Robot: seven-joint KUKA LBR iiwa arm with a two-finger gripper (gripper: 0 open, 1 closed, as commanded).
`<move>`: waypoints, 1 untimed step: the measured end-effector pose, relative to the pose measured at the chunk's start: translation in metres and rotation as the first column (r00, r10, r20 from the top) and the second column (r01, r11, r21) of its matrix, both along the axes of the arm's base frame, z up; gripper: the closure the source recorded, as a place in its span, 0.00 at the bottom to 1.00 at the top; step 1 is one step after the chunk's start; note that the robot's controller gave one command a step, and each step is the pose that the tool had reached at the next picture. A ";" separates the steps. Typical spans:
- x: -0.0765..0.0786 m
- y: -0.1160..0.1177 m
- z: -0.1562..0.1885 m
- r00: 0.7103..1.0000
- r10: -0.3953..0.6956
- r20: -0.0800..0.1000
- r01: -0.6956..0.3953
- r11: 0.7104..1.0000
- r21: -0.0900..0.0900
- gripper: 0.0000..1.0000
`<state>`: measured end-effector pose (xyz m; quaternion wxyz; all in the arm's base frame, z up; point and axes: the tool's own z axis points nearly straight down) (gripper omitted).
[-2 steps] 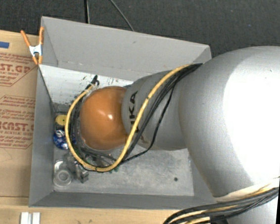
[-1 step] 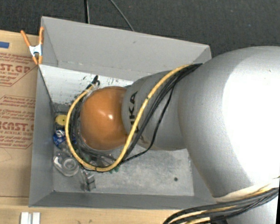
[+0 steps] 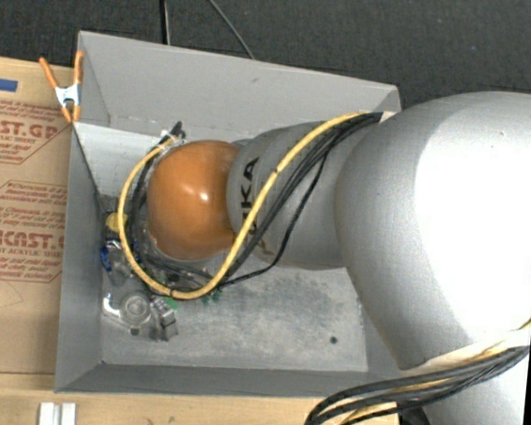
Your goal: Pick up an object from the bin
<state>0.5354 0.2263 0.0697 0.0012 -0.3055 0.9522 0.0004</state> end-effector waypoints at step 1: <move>-0.001 0.000 0.001 1.000 0.000 -0.001 0.000 1.000 0.000 1.00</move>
Offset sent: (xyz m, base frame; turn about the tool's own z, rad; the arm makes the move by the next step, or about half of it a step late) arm 0.0000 0.0000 0.0000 0.0000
